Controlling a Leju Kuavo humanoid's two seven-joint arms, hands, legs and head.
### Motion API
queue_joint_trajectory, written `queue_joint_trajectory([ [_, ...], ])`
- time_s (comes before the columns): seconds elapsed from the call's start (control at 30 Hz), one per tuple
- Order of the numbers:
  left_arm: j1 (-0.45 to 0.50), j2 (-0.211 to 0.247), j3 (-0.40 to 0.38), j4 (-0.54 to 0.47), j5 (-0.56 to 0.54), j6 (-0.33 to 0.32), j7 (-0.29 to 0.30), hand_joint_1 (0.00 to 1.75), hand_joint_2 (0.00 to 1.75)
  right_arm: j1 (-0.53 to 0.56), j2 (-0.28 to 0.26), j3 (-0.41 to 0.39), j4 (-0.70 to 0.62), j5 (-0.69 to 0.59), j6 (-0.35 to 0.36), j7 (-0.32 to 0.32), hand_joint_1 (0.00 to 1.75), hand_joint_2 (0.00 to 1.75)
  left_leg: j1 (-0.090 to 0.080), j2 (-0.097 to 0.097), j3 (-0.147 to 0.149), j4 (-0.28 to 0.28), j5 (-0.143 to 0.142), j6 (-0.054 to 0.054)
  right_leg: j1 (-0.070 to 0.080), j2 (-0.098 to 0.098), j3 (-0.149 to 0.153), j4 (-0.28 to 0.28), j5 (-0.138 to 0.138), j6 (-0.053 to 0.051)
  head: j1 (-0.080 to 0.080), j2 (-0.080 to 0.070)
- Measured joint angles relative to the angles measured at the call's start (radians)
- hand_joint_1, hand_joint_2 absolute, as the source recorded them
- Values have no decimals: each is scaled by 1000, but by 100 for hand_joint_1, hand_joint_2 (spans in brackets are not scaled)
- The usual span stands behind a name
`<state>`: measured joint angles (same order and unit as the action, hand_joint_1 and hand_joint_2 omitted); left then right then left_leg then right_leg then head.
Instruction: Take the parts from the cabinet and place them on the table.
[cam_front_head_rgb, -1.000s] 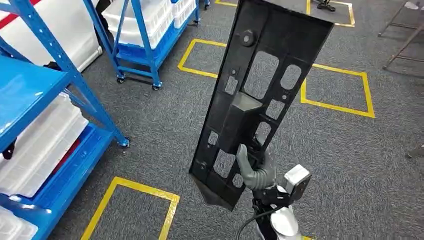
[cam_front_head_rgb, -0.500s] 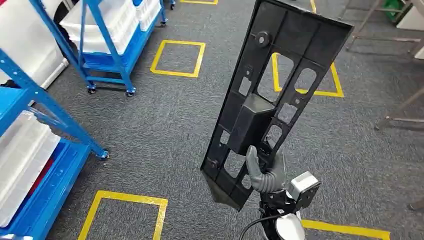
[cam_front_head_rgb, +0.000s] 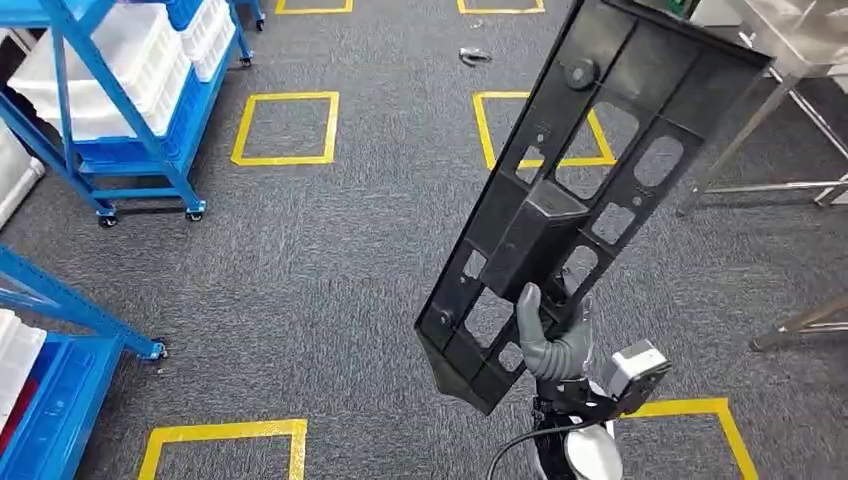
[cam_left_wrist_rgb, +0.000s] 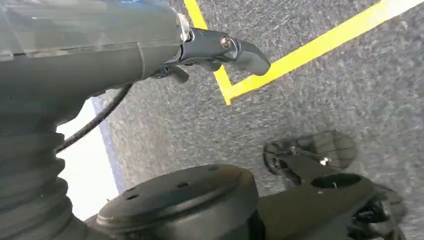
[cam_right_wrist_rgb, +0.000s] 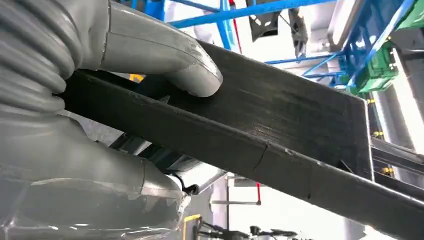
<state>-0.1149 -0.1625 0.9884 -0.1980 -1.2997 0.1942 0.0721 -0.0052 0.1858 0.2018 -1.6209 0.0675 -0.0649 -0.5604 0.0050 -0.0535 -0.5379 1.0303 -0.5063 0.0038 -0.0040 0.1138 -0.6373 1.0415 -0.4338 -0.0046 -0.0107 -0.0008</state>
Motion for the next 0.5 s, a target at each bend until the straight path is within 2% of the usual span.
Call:
queue_joint_trajectory([
  [0.03,0,-4,-1,0,-2,0,3,0,175,-2,0,-4,0,-2,1,-3,171,175,14,13,3,-16,8,10,8,6,-1,1,1,4,0,0],
  [0.07,0,-4,-1,0,-4,0,7,0,175,-4,0,-6,1,-3,1,-3,171,175,13,24,9,-24,13,14,12,-48,-7,18,-17,10,3,0],
  [0.1,2,-4,-2,0,-8,0,9,0,175,-9,0,-8,2,-3,2,-4,171,175,13,37,10,-26,15,17,9,-83,-27,61,-48,14,14,0],
  [0.17,4,-4,-2,0,-10,0,13,0,175,-13,0,-8,2,-4,3,-4,171,175,11,62,10,-26,15,19,-2,-103,-96,206,-115,24,14,0],
  [0.2,5,-4,-2,0,-11,0,15,0,175,-11,0,-8,3,-4,3,-4,171,175,11,74,10,-26,14,20,-7,-105,-121,256,-127,28,14,0],
  [0.23,6,-3,-2,0,-12,0,15,0,175,-10,0,-9,3,-5,3,-3,171,175,12,87,11,-25,12,18,-13,-108,-127,267,-117,32,15,0],
  [0.27,6,-3,-2,0,-13,1,16,0,175,-11,0,-10,4,-5,3,-3,171,175,12,97,13,-25,10,16,-18,-112,-114,238,-90,36,14,0],
  [0.3,7,-3,-2,0,-14,1,16,0,175,-11,0,-11,4,-5,3,-3,171,175,12,106,15,-25,7,13,-20,-116,-87,188,-58,37,14,0],
  [0.33,8,-3,-3,0,-16,2,18,0,175,-11,0,-13,3,-5,3,-3,171,175,14,117,21,-24,2,9,-22,-124,-39,101,-14,38,14,0],
  [0.37,8,-3,-3,0,-19,2,18,0,175,-11,0,-14,3,-5,2,-3,171,175,14,124,28,-24,-3,4,-20,-154,2,28,14,37,14,0],
  [0.4,8,0,-5,0,-24,3,18,0,175,-13,0,-15,3,-5,1,-4,171,175,6,131,29,-24,-6,-2,-3,-204,12,11,-7,34,16,0],
  [0.43,9,0,-7,0,-29,3,18,0,175,-15,0,-15,-1,-5,-3,-5,171,175,3,138,29,-20,-11,-9,1,-198,13,-3,-12,20,15,0],
  [0.5,9,1,-16,0,-36,3,18,0,175,-3,0,-24,-13,-5,-5,-6,171,175,-1,160,37,-28,-13,-16,4,-179,8,1,-16,11,12,0],
])
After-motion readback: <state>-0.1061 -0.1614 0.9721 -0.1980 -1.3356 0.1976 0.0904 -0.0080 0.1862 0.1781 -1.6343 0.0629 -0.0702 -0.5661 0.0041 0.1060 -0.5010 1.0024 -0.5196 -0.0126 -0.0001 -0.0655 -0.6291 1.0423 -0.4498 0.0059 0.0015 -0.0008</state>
